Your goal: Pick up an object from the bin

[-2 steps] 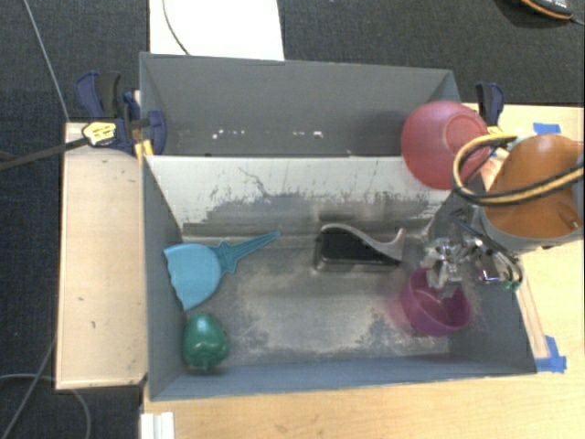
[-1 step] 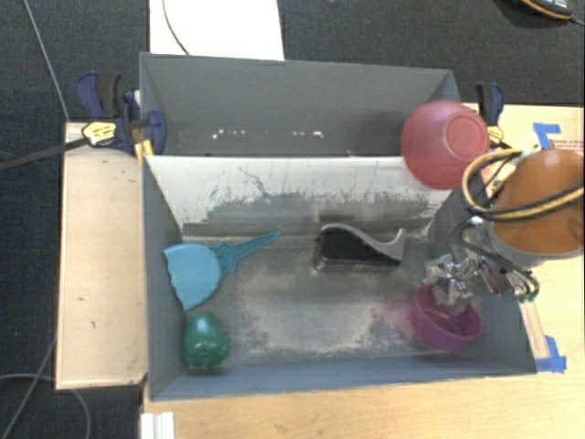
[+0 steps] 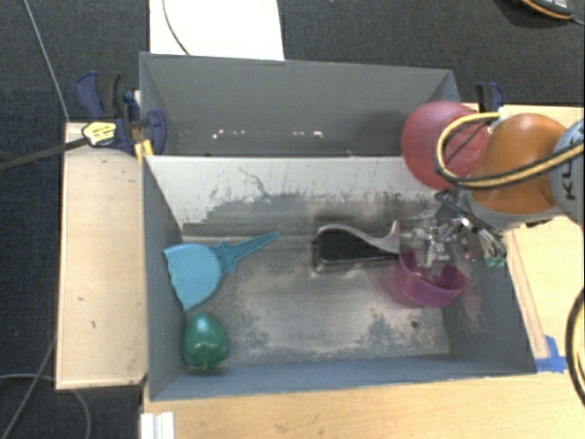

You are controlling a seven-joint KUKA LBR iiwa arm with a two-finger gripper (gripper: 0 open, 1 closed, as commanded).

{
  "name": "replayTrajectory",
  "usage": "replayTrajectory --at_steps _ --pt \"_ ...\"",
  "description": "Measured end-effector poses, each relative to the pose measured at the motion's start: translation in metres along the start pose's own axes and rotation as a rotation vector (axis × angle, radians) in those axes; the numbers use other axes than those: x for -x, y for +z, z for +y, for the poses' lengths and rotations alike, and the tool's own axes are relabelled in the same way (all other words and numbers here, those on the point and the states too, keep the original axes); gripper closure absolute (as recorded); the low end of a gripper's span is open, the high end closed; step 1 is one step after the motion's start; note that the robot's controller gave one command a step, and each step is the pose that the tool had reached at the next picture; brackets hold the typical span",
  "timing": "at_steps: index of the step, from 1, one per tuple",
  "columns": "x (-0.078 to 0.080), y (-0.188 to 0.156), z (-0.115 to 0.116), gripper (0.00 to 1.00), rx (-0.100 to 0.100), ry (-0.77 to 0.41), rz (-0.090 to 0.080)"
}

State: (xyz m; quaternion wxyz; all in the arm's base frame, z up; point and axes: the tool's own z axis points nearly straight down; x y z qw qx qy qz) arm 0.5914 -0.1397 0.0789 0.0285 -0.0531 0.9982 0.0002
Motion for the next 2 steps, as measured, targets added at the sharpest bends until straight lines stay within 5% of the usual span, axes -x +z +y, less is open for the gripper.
replayTrajectory --at_steps 1,2 --pt "-0.051 -0.066 -0.007 1.0 0.001 -0.197 0.009" --pt "-0.094 0.005 0.004 1.0 0.009 -0.03 0.014"
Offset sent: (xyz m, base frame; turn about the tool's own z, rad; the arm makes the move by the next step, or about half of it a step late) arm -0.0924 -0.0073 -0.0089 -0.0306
